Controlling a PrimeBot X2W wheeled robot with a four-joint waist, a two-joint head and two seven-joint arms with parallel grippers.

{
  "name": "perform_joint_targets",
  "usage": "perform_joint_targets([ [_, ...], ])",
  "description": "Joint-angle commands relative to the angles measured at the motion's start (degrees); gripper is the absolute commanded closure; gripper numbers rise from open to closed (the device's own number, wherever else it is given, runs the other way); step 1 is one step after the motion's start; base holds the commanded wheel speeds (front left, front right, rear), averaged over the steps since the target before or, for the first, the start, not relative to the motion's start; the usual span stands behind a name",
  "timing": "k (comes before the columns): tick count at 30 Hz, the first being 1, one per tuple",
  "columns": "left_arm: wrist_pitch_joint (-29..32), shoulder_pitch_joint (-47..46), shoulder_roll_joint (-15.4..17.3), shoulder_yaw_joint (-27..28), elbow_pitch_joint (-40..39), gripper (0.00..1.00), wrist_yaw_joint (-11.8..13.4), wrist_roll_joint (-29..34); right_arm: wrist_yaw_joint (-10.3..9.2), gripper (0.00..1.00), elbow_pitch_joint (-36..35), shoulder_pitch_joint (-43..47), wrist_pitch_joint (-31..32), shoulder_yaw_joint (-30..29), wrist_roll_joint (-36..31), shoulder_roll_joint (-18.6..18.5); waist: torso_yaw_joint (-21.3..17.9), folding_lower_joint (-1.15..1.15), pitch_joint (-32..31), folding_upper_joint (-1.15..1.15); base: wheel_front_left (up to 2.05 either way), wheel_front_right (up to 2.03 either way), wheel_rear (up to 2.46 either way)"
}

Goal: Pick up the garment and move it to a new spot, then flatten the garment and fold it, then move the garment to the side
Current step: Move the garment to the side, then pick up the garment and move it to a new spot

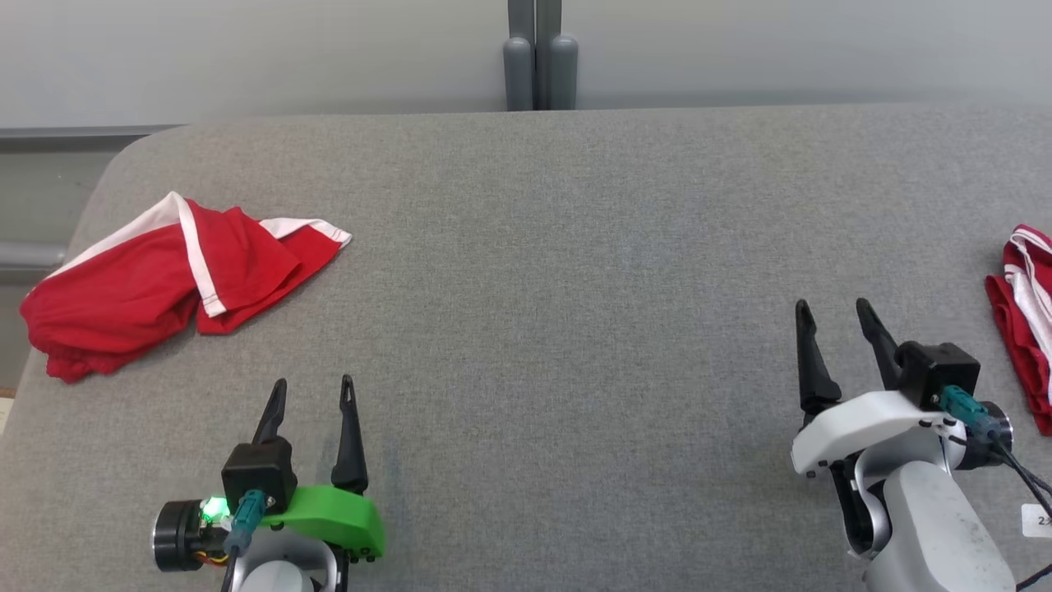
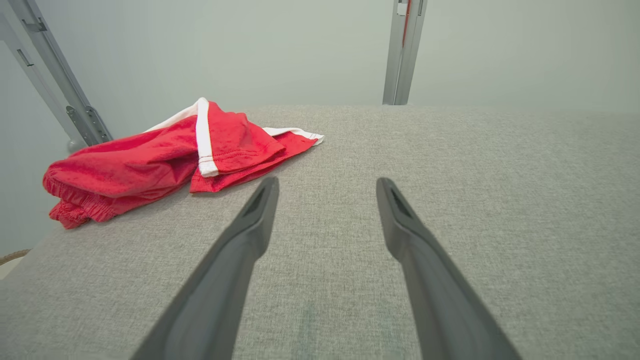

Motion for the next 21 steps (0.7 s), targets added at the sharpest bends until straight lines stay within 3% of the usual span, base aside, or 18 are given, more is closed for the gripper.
perform_joint_targets([
  [1, 0.01, 1.20, 0.13, 0.25, 0.13, 0.00, -0.17, 0.52, -0.08, 0.00, -0.38, 1.21, -0.14, 0.35, 0.64, -0.05, -0.14, 0.00, -1.63, 0.00, 0.00, 0.00, 0.00],
  [21, 0.02, 4.31, 0.13, 3.23, 0.40, 0.00, -0.44, 0.90, -0.08, 0.00, -3.11, 8.10, -0.14, 3.97, 4.68, -0.03, 1.04, 0.00, -5.64, 0.00, 0.00, 0.00, 0.00],
])
